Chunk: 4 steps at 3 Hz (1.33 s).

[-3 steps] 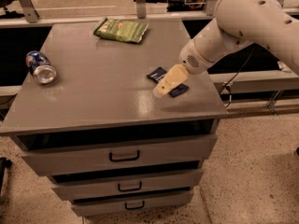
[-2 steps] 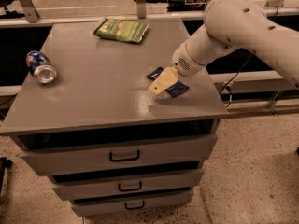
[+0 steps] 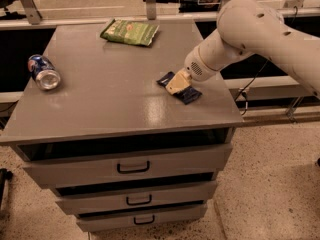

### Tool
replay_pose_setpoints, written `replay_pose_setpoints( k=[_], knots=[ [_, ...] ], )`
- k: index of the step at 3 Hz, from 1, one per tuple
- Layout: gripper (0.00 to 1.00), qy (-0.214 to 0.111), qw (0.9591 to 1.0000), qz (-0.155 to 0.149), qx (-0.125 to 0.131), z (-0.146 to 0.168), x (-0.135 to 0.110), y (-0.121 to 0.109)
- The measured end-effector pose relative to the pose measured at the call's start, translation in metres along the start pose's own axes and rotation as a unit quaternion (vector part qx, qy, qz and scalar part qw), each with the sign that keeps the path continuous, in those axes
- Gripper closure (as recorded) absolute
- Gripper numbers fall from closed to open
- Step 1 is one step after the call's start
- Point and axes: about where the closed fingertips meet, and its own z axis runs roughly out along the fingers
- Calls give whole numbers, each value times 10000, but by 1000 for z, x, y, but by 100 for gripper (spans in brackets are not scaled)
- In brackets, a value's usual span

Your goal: Move rxbar blueberry near pepsi can

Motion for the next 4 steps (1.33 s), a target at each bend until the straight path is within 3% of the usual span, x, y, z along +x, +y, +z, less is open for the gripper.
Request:
replay_pose_setpoints(
  k=[1, 2, 4],
  knots=[
    [88, -38, 10000, 27, 49, -2, 0, -1],
    [100, -71, 10000, 42, 34, -3, -2, 1],
    [100, -248, 9996, -62, 74, -22, -20, 2]
  ],
)
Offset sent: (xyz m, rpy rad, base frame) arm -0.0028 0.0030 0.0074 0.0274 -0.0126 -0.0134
